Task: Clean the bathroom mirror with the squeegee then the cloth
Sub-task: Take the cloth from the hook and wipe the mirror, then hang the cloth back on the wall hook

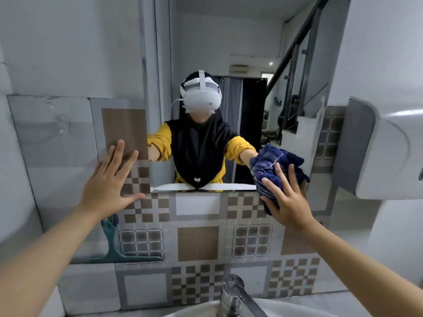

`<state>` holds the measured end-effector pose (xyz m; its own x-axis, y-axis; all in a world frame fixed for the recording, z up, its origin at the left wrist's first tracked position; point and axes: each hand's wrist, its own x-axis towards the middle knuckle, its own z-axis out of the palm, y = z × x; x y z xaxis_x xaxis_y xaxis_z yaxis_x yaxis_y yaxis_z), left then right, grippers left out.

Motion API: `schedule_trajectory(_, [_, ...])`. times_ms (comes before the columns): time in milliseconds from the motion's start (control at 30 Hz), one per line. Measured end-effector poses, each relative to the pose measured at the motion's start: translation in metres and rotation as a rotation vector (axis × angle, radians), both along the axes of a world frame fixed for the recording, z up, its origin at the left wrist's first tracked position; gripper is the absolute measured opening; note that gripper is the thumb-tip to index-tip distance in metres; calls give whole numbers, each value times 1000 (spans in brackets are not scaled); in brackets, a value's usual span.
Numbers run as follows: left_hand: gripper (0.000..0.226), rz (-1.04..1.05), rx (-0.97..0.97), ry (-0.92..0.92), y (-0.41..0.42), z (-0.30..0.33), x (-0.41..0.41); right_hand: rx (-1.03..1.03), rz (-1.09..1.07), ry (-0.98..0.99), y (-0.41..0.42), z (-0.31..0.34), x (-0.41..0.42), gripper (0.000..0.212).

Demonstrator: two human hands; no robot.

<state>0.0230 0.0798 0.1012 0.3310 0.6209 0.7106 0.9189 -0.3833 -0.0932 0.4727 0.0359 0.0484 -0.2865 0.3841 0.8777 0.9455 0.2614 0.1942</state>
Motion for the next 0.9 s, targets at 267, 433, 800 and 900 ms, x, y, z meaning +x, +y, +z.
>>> schedule_trajectory(267, [115, 13, -90, -62, -12, 5, 8, -139, -13, 137, -15, -4, 26, 51])
schedule_trajectory(433, [118, 15, -272, -155, -34, 22, 22, -237, 101, 366, -36, 4, 21, 60])
schedule_trajectory(800, [29, -620, -434, -668, -172, 33, 157, -302, 178, 677, -117, 27, -82, 62])
schedule_trajectory(900, [19, -651, -641, -693, -189, 28, 168, -425, 298, 770, -139, 34, -106, 57])
